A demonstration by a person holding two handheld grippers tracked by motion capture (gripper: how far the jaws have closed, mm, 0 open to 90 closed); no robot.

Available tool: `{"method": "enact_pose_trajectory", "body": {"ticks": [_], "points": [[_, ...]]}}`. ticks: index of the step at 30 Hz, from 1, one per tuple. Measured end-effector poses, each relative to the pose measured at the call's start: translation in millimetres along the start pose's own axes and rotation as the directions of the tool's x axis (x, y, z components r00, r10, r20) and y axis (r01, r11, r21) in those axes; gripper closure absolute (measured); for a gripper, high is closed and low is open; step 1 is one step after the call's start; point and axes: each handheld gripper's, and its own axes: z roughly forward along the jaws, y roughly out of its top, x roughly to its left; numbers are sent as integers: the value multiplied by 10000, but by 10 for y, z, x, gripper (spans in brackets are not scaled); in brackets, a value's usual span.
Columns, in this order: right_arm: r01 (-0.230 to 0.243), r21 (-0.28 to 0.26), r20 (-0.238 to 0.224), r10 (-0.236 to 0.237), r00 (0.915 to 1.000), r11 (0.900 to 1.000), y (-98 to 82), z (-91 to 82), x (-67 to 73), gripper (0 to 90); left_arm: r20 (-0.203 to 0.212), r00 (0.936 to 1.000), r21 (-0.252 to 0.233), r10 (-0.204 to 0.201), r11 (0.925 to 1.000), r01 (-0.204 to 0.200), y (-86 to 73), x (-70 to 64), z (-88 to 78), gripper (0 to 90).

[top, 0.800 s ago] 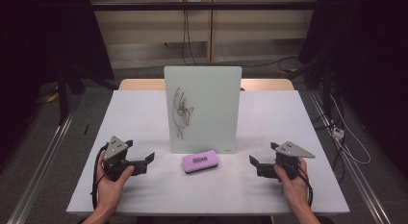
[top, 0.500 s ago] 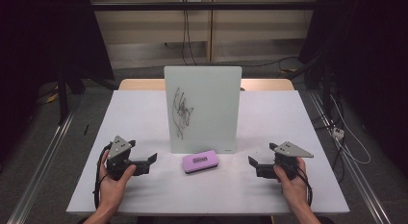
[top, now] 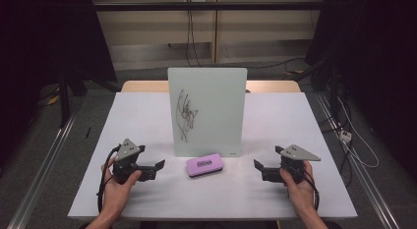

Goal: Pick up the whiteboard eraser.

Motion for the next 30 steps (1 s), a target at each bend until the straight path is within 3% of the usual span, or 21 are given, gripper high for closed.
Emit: {"method": "enact_pose_trajectory", "body": {"ticks": [17, 20, 25, 30], "points": [[-87, -26, 45, 87, 10000, 10000, 2, 7, 0, 42, 659, 9971, 133, 388, 9991, -398, 113, -105, 93, 87], [-74, 13, 37, 74, 10000, 10000, 5, 9, 4, 45, 1036, 9915, 5, 785, 9969, -790, 176, -138, 95, 87], [-105, 5, 31, 105, 9999, 9999, 12, 24, 15, 45, 1340, 9871, -46, 871, 9962, -873, 224, -165, 112, 87], [-57, 28, 23, 57, 10000, 10000, 10, 28, 16, 45, 1726, 9792, 384, 1067, 9926, -1150, 256, -223, 177, 87]]}}
